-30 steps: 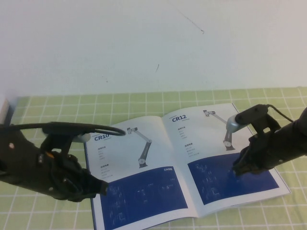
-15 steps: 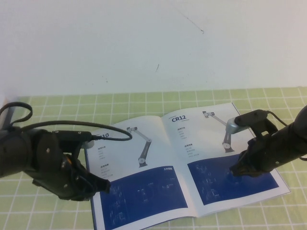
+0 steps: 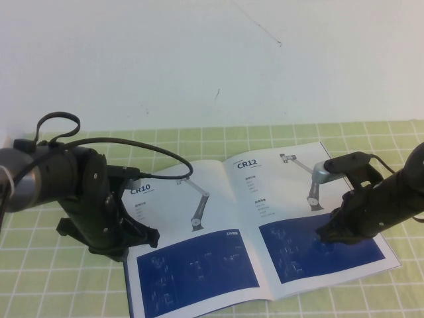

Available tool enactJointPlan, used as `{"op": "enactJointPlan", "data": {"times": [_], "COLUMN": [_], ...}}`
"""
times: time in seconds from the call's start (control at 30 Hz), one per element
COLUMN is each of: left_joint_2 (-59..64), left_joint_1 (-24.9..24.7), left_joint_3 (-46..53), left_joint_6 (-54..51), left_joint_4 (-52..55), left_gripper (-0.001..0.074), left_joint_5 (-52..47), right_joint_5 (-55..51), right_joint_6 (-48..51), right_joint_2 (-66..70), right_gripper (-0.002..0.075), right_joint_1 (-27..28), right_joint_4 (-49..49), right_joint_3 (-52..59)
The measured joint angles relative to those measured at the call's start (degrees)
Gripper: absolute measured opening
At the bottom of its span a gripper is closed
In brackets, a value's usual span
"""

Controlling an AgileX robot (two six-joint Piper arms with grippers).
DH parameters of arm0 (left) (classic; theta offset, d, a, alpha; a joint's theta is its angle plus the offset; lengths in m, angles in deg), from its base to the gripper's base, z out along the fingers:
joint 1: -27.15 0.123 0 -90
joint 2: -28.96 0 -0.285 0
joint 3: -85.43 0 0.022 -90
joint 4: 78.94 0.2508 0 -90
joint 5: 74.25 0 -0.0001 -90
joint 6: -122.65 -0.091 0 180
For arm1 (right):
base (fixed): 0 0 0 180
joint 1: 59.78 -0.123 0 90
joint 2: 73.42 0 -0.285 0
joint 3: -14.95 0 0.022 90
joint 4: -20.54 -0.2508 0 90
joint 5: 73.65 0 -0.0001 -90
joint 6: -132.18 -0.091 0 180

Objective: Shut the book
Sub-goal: 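Close the open booklet and leave it lying on the table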

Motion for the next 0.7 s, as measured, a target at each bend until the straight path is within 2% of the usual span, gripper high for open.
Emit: {"op": "enactJointPlan", "data": {"times": [0.7], "left_joint_2": [3.1], "left_joint_1": [-0.2], "left_joint_3": [-1.4], "left_joint_6": [7.3], "left_joint_4": [5.3], "left_gripper": [-0.0004], "left_joint_5": [-2.9], "right_joint_5": [4.0], "right_joint_6": [-1.0], "right_joint_2": [-0.5], "right_gripper": [-0.0002], "right_joint_1": [-0.5], "right_joint_4": [0.3], "right_joint_3": [3.0]}}
